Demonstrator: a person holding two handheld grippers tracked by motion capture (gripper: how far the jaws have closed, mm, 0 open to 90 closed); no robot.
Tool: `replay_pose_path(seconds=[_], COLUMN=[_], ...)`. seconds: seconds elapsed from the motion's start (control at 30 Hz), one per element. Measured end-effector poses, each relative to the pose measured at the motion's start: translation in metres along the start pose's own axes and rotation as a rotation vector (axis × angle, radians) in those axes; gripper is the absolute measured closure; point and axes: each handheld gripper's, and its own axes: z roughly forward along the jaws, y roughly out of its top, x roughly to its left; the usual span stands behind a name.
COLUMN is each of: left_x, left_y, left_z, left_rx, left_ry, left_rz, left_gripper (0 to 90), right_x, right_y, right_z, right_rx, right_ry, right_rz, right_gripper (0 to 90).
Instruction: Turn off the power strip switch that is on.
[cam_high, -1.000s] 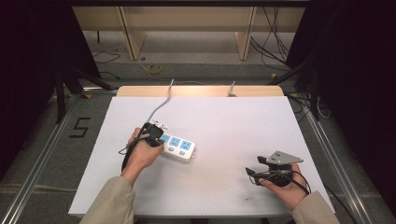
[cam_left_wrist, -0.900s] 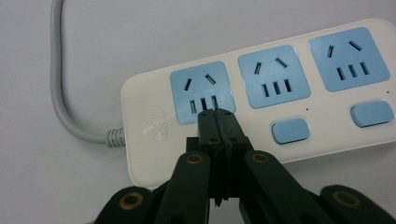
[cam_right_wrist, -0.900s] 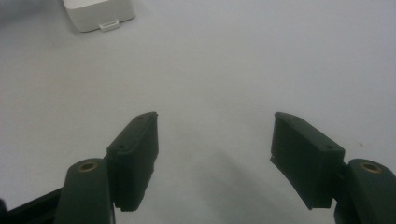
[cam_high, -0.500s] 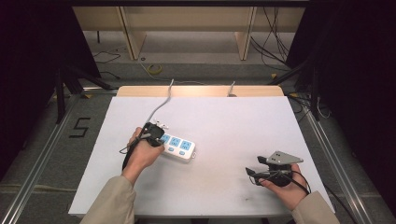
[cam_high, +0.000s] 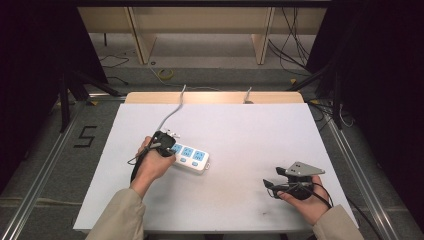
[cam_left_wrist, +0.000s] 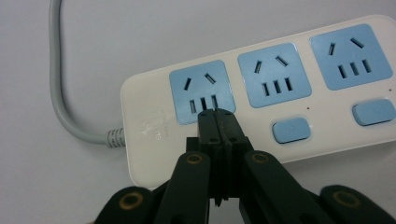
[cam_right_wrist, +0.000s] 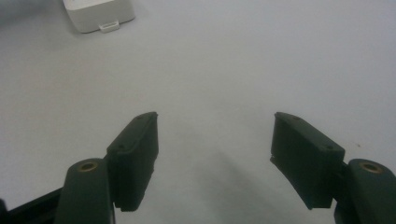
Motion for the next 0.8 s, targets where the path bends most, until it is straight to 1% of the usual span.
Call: replay_pose_path(seconds=[0.5,0.8], left_x=[0.0004,-0.0004], left_y=[0.0001,0.0000], left_z=[-0.0001,0.0003], left_rx=[0.000,-0.006], left_ry=[-0.005,0.004], left_rz=[-0.001,0.010], left_gripper=[89.8,89.8], right_x=[0.0000,-0.0002], right_y=[0.0003,0.0003], right_z=[-0.0003,-0.0003], right_rx=[0.000,0.000], right_ry=[-0.002,0.000], right_rz=[-0.001,0.000], right_gripper=[32.9,32.9])
